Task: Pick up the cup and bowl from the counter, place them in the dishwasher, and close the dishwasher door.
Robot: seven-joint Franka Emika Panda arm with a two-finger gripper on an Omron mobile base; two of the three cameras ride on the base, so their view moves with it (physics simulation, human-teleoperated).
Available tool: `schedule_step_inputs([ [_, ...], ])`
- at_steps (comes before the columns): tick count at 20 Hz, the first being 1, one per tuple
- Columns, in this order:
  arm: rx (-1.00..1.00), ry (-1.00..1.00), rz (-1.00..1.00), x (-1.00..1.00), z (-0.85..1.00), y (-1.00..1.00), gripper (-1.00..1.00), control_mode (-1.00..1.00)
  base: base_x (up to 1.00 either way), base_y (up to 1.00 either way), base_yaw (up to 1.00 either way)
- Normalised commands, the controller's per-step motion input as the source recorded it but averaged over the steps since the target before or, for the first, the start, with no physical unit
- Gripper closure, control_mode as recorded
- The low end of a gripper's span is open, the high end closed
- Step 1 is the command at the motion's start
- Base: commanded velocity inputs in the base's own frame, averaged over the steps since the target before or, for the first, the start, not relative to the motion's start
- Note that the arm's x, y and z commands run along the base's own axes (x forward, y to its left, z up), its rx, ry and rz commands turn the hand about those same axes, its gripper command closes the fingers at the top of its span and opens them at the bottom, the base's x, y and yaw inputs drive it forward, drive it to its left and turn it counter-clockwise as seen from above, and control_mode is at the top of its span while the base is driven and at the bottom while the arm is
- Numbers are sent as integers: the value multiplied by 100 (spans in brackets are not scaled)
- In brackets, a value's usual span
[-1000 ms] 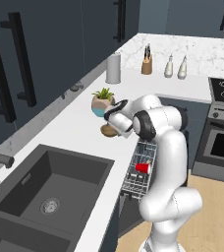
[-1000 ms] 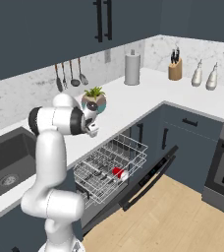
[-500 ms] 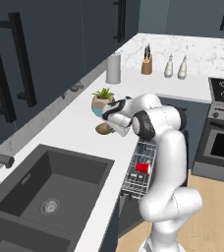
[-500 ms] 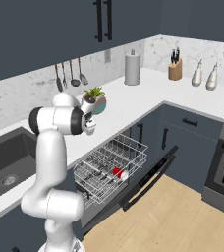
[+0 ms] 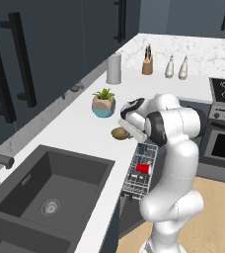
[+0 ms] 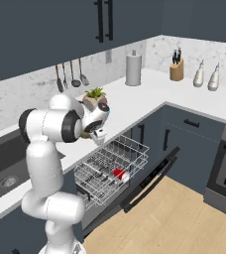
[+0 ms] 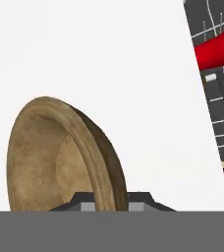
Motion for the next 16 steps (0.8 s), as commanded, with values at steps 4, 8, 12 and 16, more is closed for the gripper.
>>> schedule_step_inputs([
  [4, 15, 0, 0, -100, 0, -100, 100, -100, 0, 0, 0],
  [8, 19, 3, 0, -100, -2, -100, 100, -100, 0, 0, 0],
  [12, 23, 12, 0, -75, -27, -93, 100, -100, 0, 0, 0],
  [16, 24, 24, 0, -12, -61, -56, 100, -100, 0, 0, 0],
])
